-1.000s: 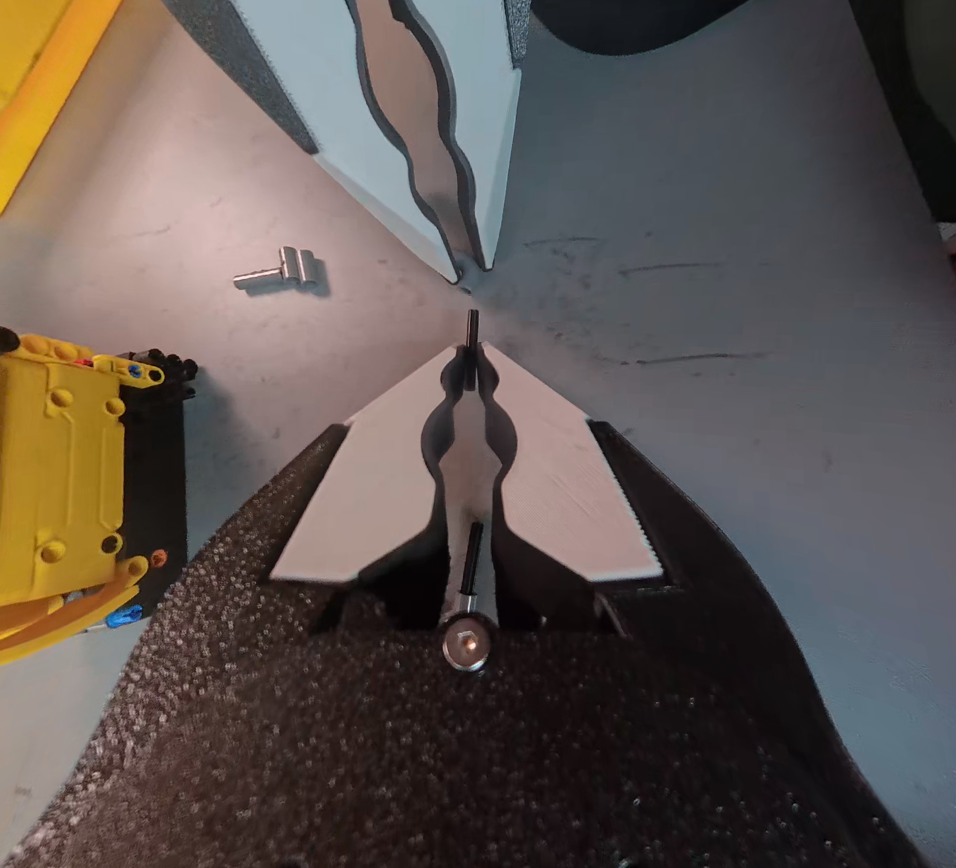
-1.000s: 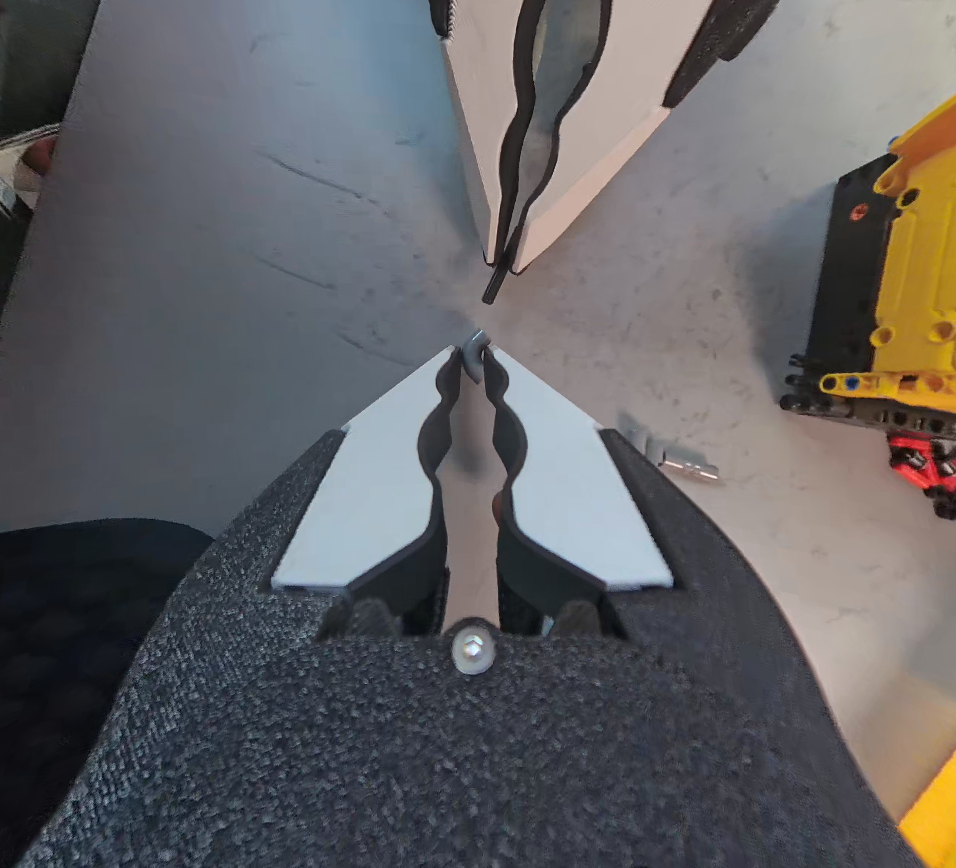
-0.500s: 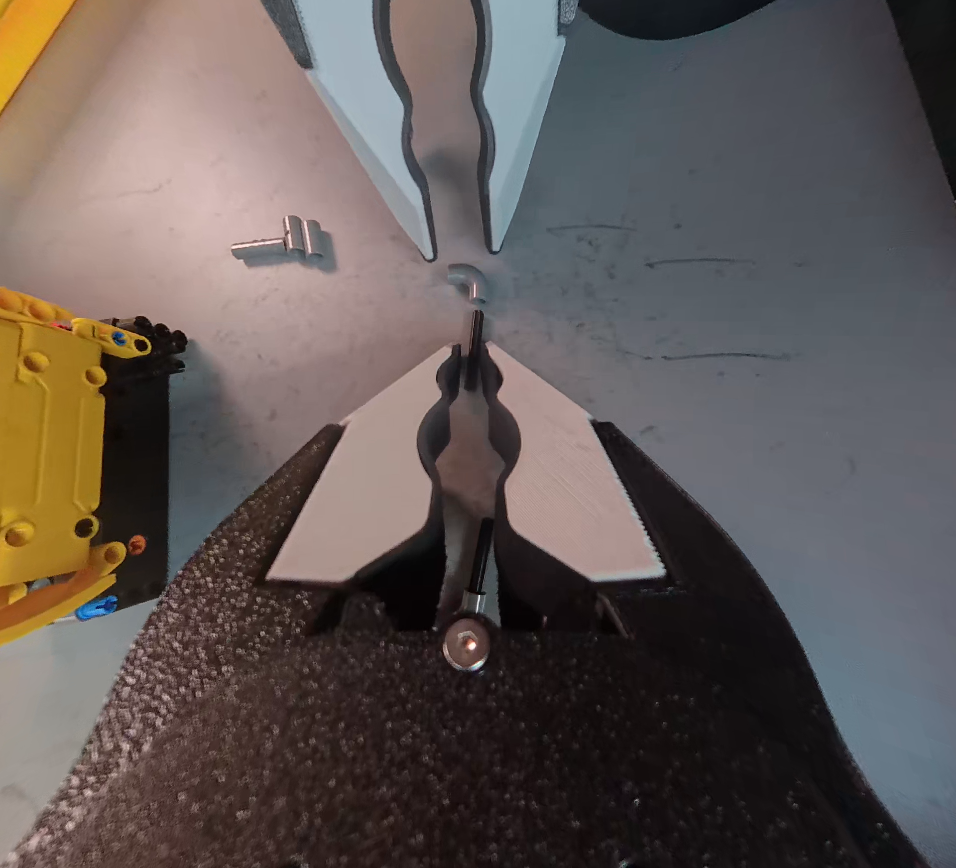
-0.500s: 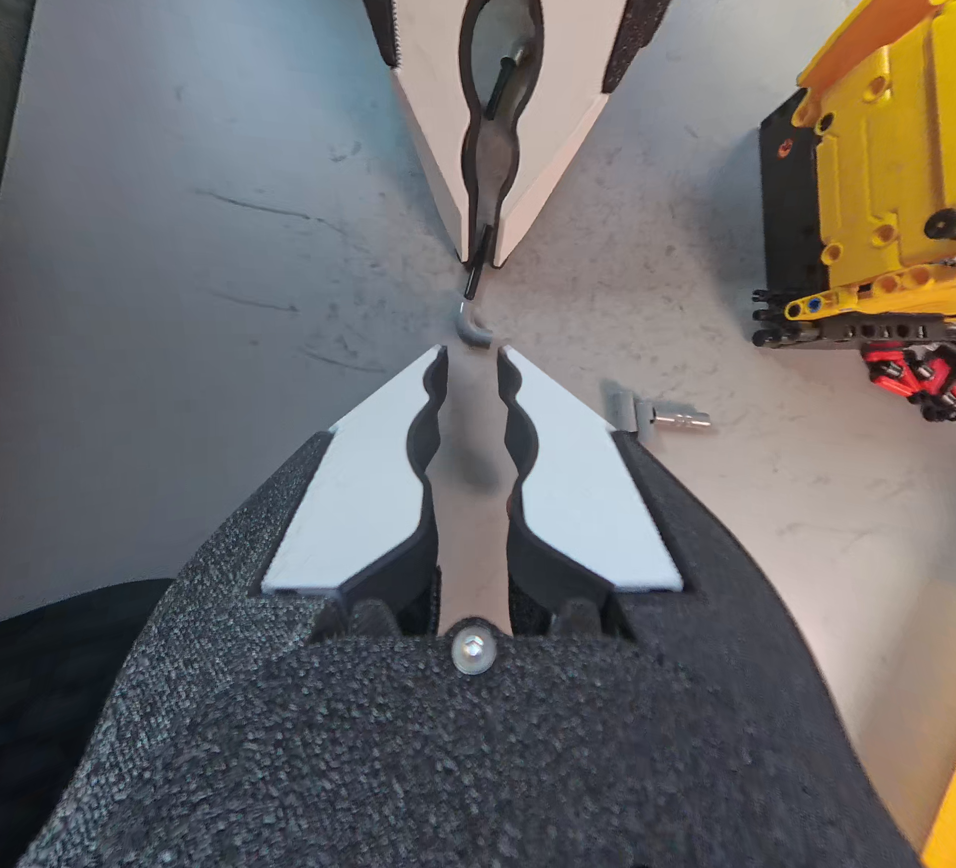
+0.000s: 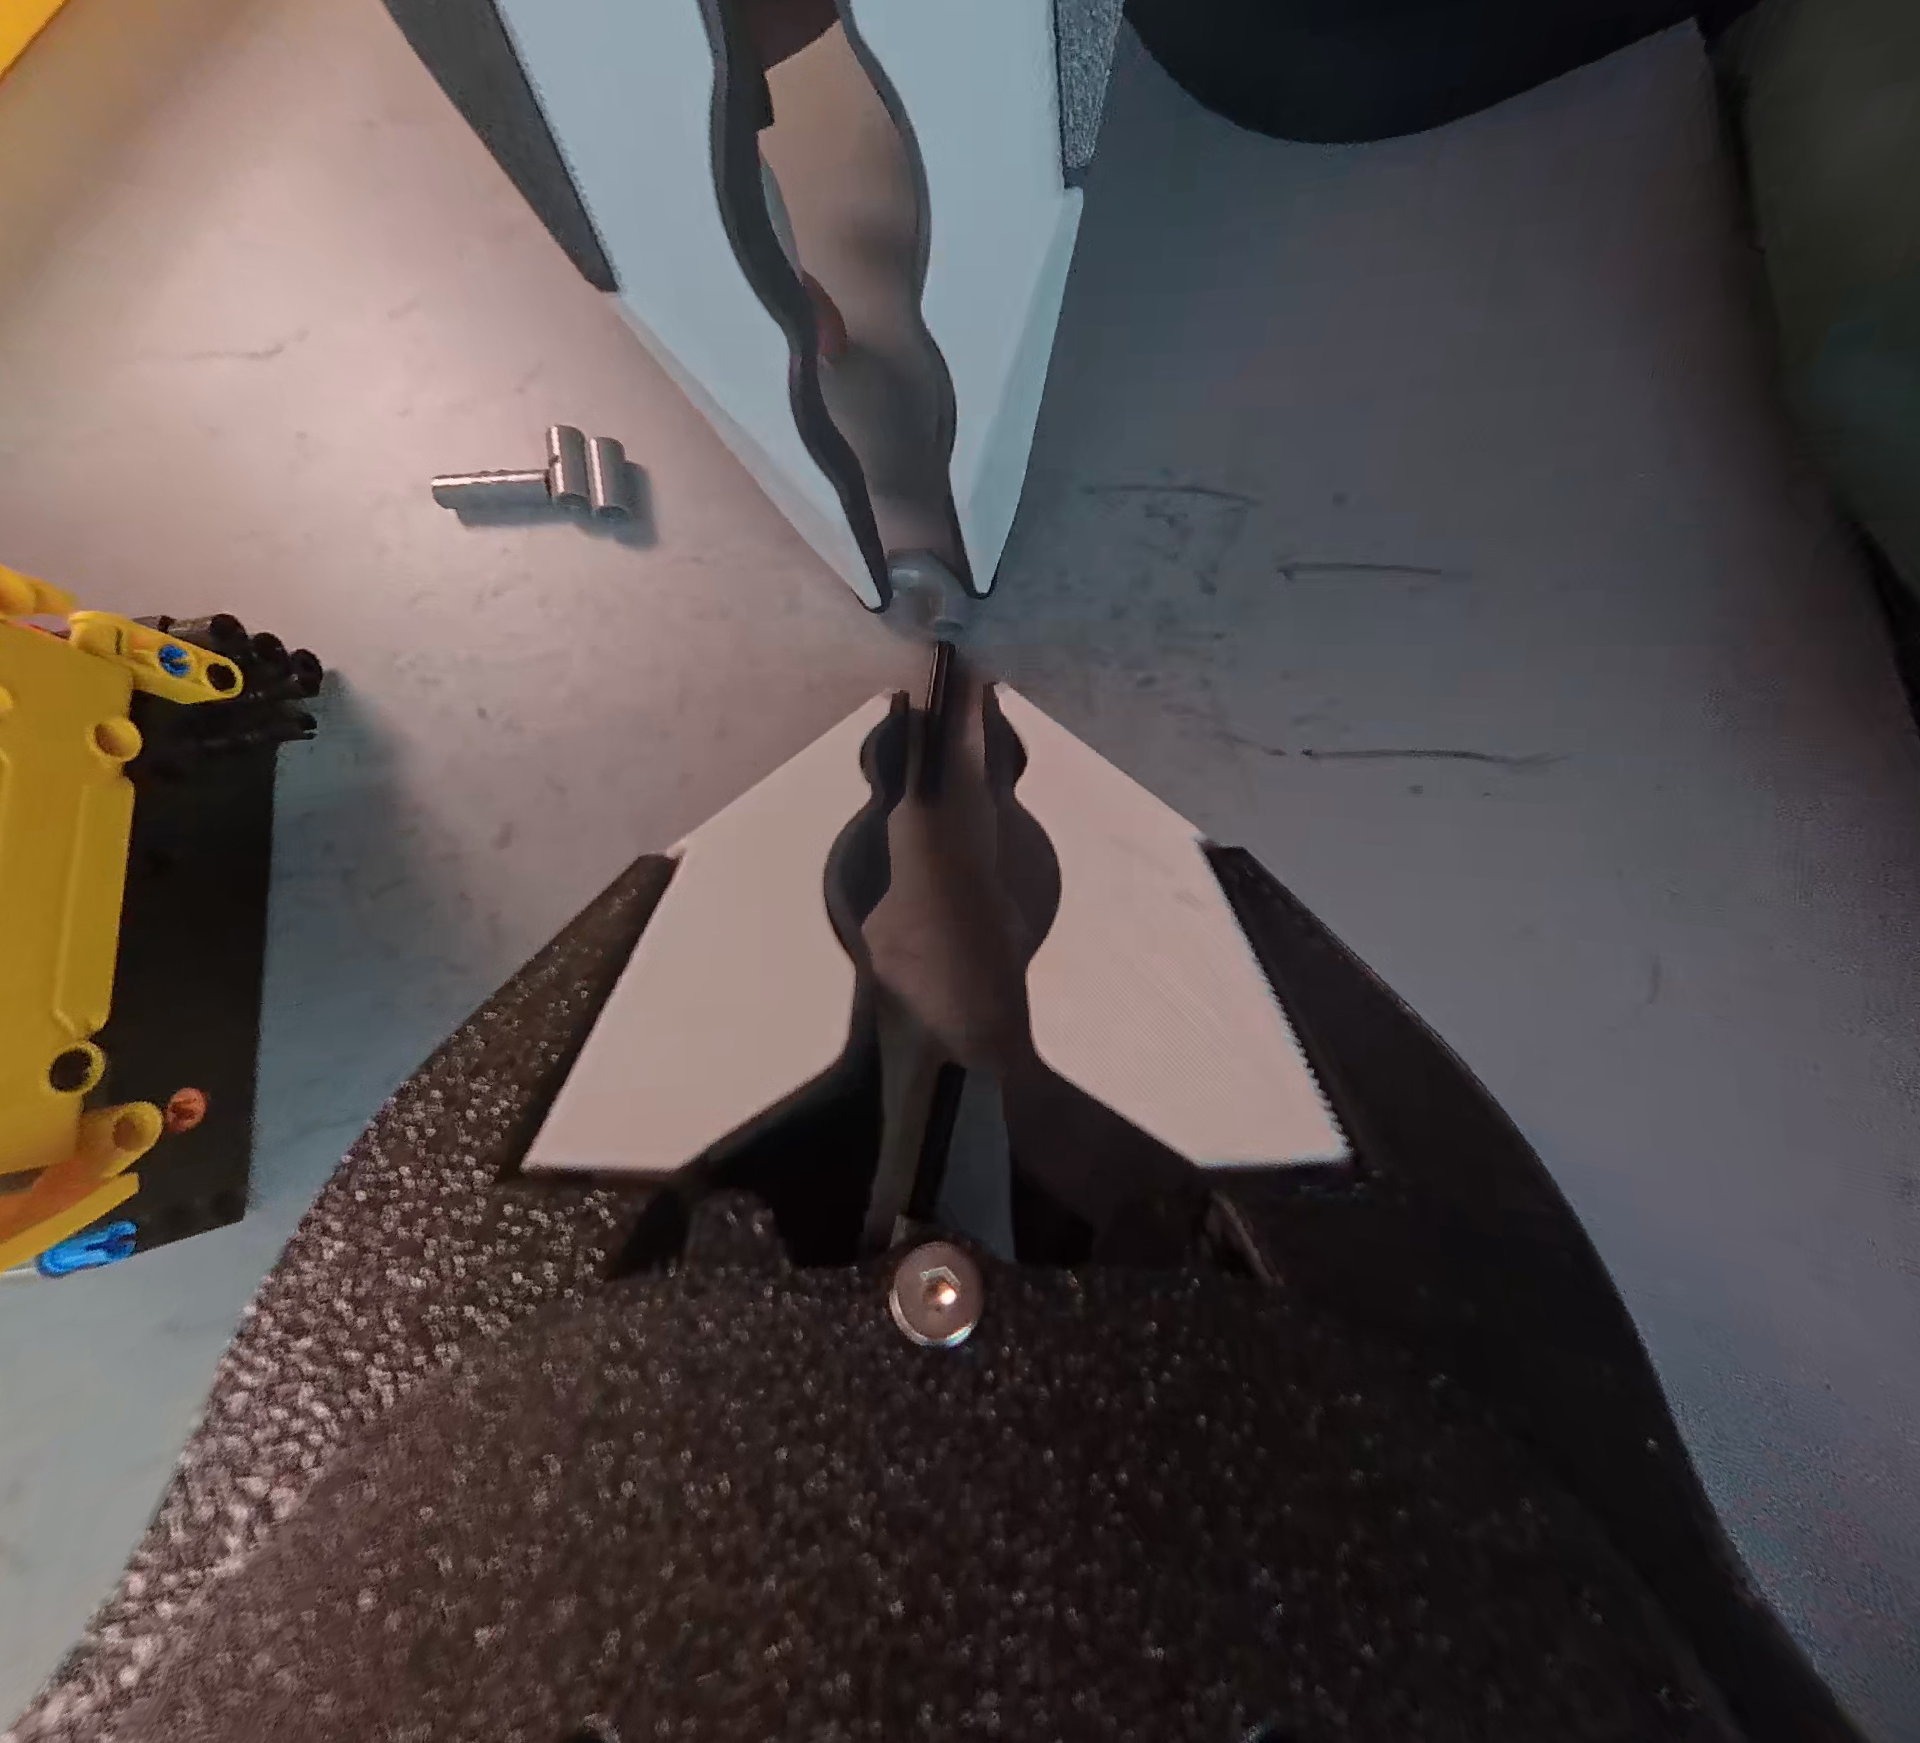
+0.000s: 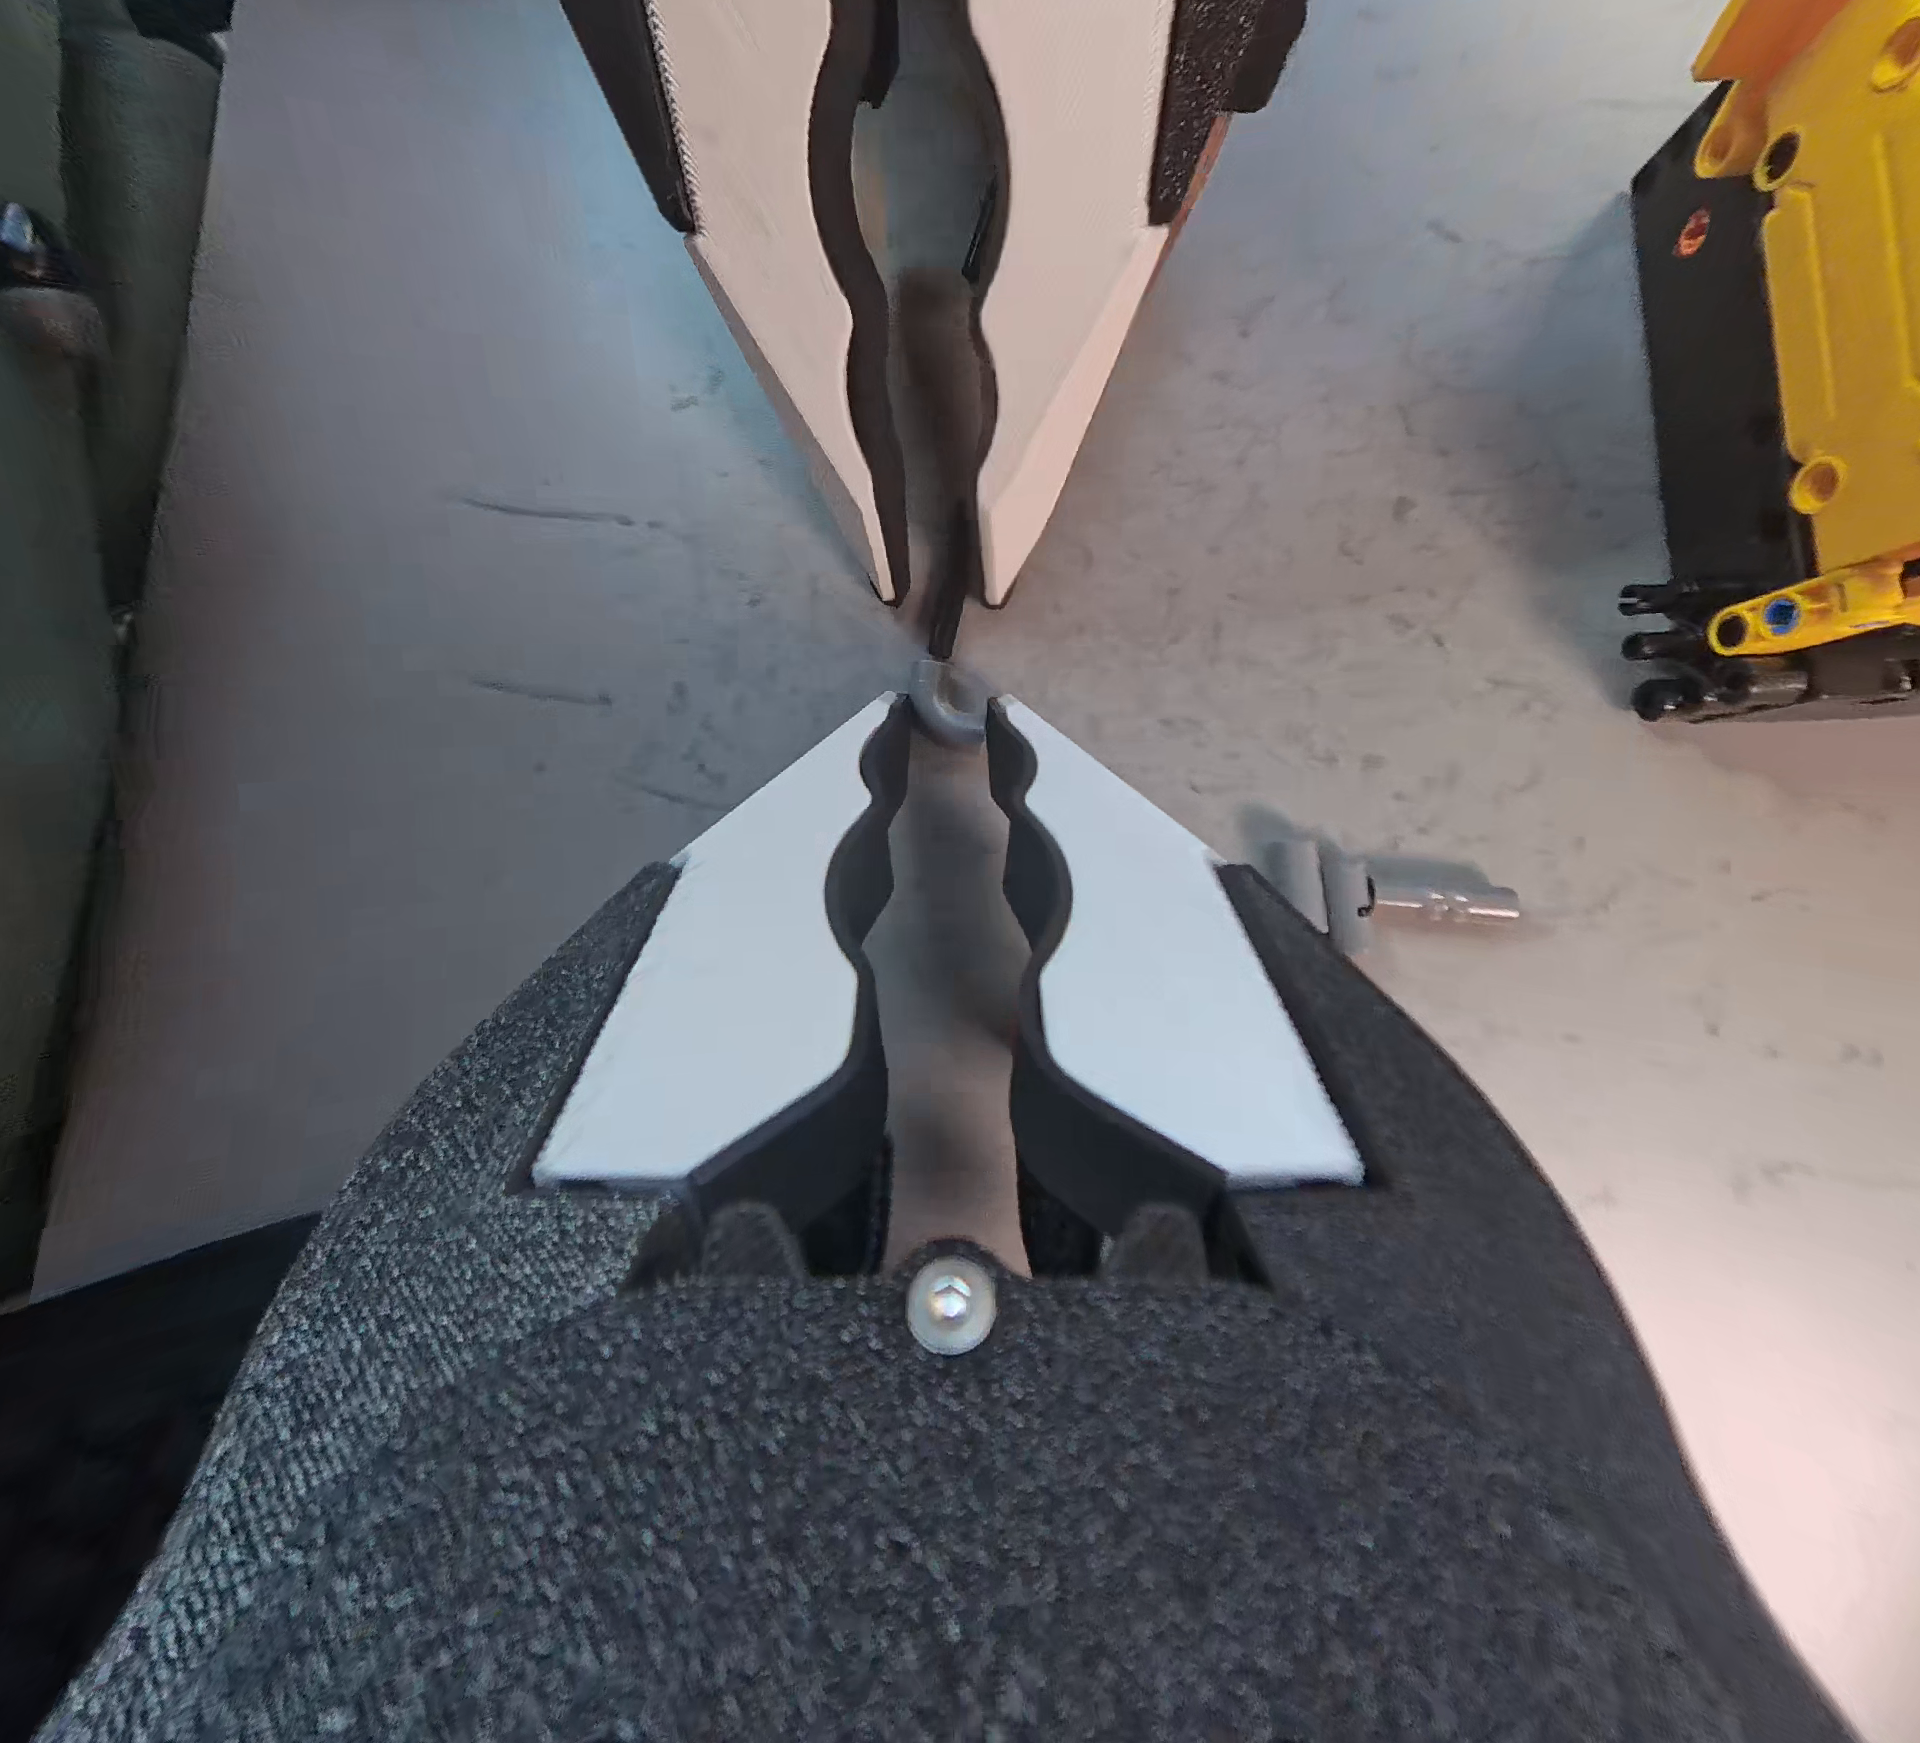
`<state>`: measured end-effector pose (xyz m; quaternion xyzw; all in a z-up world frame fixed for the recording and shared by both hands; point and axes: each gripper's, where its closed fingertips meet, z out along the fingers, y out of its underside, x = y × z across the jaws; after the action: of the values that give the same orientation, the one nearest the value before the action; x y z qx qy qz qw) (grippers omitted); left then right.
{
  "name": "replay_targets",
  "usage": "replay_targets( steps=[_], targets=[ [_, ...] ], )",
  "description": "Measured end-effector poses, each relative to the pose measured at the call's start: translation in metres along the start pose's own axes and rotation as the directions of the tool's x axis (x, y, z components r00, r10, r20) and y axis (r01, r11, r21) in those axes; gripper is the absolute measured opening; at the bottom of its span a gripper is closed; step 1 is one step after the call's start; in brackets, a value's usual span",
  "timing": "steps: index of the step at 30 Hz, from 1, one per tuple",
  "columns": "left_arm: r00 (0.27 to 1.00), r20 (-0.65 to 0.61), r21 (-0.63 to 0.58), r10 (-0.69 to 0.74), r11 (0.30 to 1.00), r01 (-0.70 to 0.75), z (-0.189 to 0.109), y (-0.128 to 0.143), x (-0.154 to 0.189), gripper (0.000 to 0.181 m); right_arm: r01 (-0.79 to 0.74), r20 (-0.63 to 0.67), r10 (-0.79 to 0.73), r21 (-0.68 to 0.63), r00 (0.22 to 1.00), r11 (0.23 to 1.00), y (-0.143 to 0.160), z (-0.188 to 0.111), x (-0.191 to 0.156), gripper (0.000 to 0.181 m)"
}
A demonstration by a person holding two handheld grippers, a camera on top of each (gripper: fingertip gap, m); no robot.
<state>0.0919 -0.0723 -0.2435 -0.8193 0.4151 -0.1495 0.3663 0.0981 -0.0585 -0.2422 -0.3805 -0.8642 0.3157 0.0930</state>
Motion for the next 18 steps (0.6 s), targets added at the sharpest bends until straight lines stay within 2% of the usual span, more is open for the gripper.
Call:
replay_targets(
  steps=[3, 7, 12, 16, 18],
  targets=[
    [1.000, -0.003, 0.001, 0.006, 1.000, -0.006, 0.000, 0.000, 0.000, 0.012, 0.007, 0.062, -0.005, -0.029, 0.998, 1.000, -0.001, 0.000, 0.000, 0.014],
    [1.000, 0.001, 0.000, 0.000, 1.000, 0.000, 0.000, 0.000, 0.000, 0.011, 0.071, 0.068, -0.069, -0.027, 0.995, 0.997, 0.000, 0.000, 0.000, 0.014],
    [0.998, 0.036, -0.030, 0.052, 0.998, -0.051, 0.000, 0.000, -0.002, 0.002, 0.144, -0.017, -0.143, 0.040, 0.990, 0.989, -0.001, 0.000, 0.004, 0.014],
    [1.000, 0.017, -0.015, 0.024, 1.000, -0.024, -0.002, 0.001, -0.001, 0.003, 0.165, -0.056, -0.161, 0.077, 0.985, 0.983, -0.008, -0.002, 0.004, 0.014],
    [1.000, 0.001, 0.002, -0.008, 1.000, 0.008, -0.005, 0.002, -0.002, 0.014, 0.183, -0.095, -0.173, 0.111, 0.980, 0.977, -0.015, -0.007, 0.007, 0.014]
  ],
)
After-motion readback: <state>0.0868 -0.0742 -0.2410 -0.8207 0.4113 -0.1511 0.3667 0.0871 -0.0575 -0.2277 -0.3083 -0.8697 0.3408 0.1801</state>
